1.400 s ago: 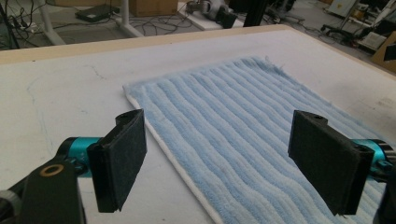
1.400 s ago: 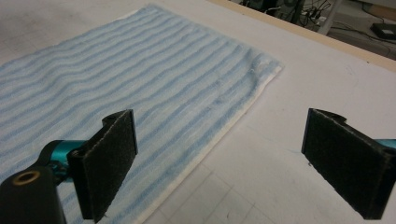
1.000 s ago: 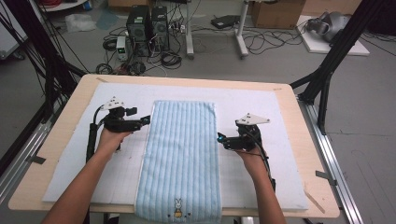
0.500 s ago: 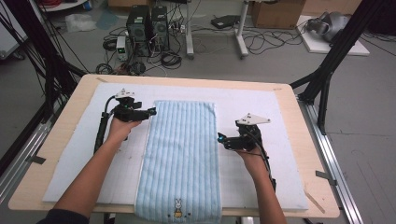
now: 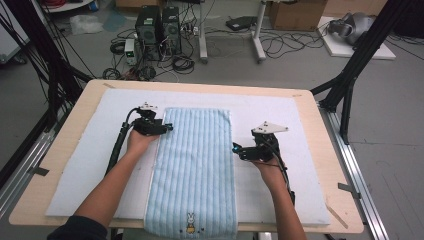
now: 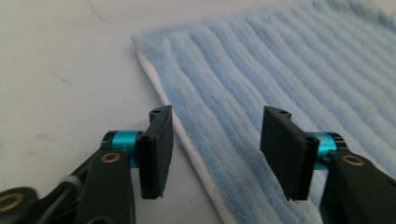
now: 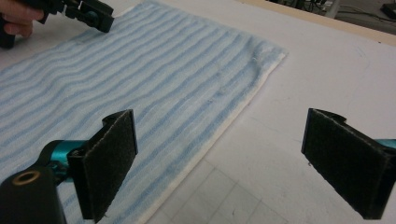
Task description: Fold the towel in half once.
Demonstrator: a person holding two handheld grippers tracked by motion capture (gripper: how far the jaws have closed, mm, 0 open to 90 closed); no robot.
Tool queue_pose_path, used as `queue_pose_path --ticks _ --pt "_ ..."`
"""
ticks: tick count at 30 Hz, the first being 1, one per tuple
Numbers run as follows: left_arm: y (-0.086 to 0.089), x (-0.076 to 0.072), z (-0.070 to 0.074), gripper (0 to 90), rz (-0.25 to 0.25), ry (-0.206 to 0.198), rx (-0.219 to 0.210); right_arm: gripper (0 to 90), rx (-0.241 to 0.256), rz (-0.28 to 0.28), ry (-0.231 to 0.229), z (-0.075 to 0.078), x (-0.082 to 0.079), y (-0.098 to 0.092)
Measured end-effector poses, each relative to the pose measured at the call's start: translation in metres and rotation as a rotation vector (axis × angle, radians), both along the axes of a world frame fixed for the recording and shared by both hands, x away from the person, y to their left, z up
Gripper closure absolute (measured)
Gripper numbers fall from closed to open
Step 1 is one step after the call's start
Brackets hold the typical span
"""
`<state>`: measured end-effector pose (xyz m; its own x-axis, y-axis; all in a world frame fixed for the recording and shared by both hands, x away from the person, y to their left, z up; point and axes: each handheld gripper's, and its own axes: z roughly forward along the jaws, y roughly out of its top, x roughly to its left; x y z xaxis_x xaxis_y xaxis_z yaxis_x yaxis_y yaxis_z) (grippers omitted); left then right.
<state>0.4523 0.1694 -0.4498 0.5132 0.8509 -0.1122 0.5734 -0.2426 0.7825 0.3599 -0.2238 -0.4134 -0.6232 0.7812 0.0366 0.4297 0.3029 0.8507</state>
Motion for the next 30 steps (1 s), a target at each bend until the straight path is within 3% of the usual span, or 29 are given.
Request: queue_pose_path --ticks 4,7,11,13,16,20,22,23,28,30 --pt "-0.004 -0.002 0.001 54.1 -0.004 -0.029 0.062 9.8 0.005 -0.004 0.006 -0.002 0.002 0.0" --pt "-0.007 -0.004 0.001 66.2 -0.031 -0.038 0.067 9.7 0.002 -0.005 0.012 -0.002 0.002 0.002" --pt "-0.009 -0.004 0.0 80.5 -0.041 -0.022 0.027 9.7 -0.005 -0.007 0.015 -0.004 0.003 0.003" --pt "-0.009 -0.004 -0.001 83.5 -0.042 -0.022 0.019 9.7 -0.008 -0.009 0.02 -0.006 0.005 0.005" --pt "-0.01 -0.005 -0.001 84.8 -0.043 -0.027 0.027 9.7 -0.002 0.012 0.06 -0.01 0.009 0.009" --pt "-0.007 -0.003 -0.001 85.0 -0.033 -0.003 -0.016 9.8 -0.009 -0.004 0.07 -0.013 0.019 0.015" --pt "-0.007 -0.003 -0.002 85.0 -0.032 -0.001 -0.017 10.0 -0.01 -0.023 0.079 -0.012 0.028 0.018" --pt "-0.006 -0.003 -0.002 85.0 -0.032 0.001 -0.021 11.7 -0.011 -0.026 0.085 -0.011 0.033 0.02" --pt "-0.002 -0.001 -0.003 85.2 -0.021 0.028 -0.075 38.3 -0.041 -0.065 0.138 -0.012 0.061 0.036" --pt "-0.001 -0.001 -0.003 85.2 -0.016 0.035 -0.086 45.3 -0.078 -0.082 0.153 -0.015 0.071 0.042"
